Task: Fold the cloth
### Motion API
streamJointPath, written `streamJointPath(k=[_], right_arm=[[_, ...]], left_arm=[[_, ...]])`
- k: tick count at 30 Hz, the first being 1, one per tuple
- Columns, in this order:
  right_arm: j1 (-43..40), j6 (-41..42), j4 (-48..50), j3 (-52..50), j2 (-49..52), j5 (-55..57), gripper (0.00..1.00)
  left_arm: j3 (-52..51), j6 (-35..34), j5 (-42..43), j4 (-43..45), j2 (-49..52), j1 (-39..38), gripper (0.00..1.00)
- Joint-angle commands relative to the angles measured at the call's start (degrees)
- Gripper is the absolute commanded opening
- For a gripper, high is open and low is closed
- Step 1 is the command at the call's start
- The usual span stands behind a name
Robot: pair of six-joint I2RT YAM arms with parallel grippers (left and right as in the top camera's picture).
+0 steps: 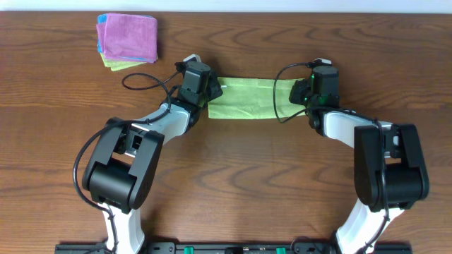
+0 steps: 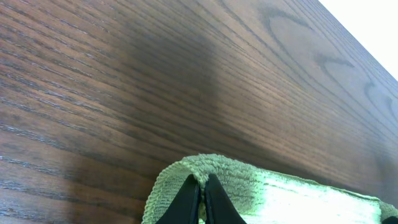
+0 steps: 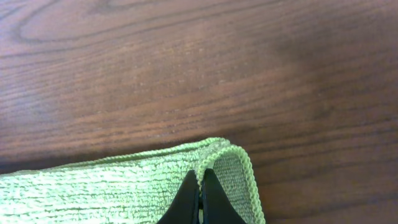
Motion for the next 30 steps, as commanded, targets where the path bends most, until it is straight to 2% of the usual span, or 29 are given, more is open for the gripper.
streamJointPath(k=[1,2,4,6,9,11,15,24,30], right_arm=[[0.44,1.03,-0.28,1.22,0.61,0.63,0.05],[0.44,1.03,-0.46,1.22,0.59,0.61,0.11],[0.44,1.05,-0.68,1.22,0.59,0.61,0.20],[0.44,1.97,-1.11,1.22,0.52,0.61,0.33],[0.39,4.50,-2.67,1.22,0.15,0.37,0.43],[0.39,5.18,-3.63,1.22,-0.33,-0.33,0.48],[0.39,7.52,-5.95,1.22,-2.21,-1.64,0.50],[0.39,8.37,-14.03,1.22,-11.45,-1.27,0.46],[0.37,14.86,-24.79,1.22,-17.57,-1.14,0.59]], left_arm=[[0.04,0.63,-2.12,0.02,0.96,0.20,0.08],[0.04,1.03,-2.32,0.02,0.96,0.20,0.13],[0.04,2.47,-2.45,0.07,0.90,0.20,0.29],[0.04,4.48,-2.58,0.07,0.72,0.20,0.33],[0.04,7.17,-2.56,-0.02,0.24,0.20,0.48],[0.04,7.56,-2.58,-0.17,-0.02,0.24,0.52],[0.04,7.54,-2.56,-1.14,-0.92,0.94,0.52],[0.04,7.93,-2.38,-5.77,-6.95,2.93,0.48],[0.04,5.95,2.62,-6.08,-8.85,2.19,0.48]])
